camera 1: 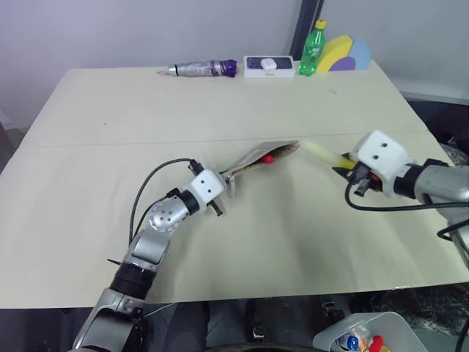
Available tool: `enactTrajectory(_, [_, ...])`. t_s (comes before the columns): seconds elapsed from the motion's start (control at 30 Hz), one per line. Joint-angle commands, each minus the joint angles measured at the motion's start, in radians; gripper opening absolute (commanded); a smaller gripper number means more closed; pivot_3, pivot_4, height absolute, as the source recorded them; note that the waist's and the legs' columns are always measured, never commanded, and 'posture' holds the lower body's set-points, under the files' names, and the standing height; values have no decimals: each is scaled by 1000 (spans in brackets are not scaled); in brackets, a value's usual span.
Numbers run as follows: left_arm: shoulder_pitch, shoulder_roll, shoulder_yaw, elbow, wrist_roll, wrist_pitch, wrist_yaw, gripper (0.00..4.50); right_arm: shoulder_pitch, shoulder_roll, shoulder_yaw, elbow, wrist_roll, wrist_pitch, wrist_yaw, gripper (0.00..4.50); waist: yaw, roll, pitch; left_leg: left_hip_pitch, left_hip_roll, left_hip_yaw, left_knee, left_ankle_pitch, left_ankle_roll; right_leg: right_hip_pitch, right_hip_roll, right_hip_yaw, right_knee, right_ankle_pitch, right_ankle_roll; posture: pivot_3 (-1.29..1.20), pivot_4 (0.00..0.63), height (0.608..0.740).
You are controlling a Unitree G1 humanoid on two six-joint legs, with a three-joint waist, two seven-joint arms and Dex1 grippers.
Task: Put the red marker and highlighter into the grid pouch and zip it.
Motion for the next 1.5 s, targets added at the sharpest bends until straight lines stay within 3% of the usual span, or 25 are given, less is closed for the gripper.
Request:
enactTrajectory(0.03, [6, 6, -1, -49, 8, -17, 8, 0, -37, 2, 24, 2, -26, -37, 13, 849, 1, 0, 0, 0, 0, 0, 0, 0, 0, 0, 0, 0, 0, 0, 0, 0, 150, 740])
enactTrajectory(0.77, [17, 50, -45, -74, 84, -89, -15, 0, -117, 46, 161, -6, -69, -30, 83, 849, 1, 0, 0, 0, 0, 0, 0, 0, 0, 0, -1, 0, 0, 0, 0, 0, 150, 740])
enactTrajectory(1.07, [-7, 91, -99, -59, 136, -165, -48, 0, -208, 10, 322, -13, -220, -152, 195, 849, 1, 0, 0, 0, 1, 0, 0, 0, 0, 0, -1, 0, 0, 0, 0, 0, 150, 740])
enactTrajectory(1.23, [-9, 90, -111, -67, 134, -175, -69, 0, -309, 95, 409, -23, -282, -174, 245, 849, -4, 0, 0, 0, 1, 0, 0, 0, 0, -1, -1, 0, 0, 0, 0, 0, 150, 740])
enactTrajectory(1.5, [5, 88, -112, -88, 122, -165, -87, 0, -332, 165, 412, -24, -320, -201, 288, 849, 0, 0, 0, 0, 1, 0, 1, 0, 0, -1, -2, 0, 1, 0, 0, 0, 150, 740])
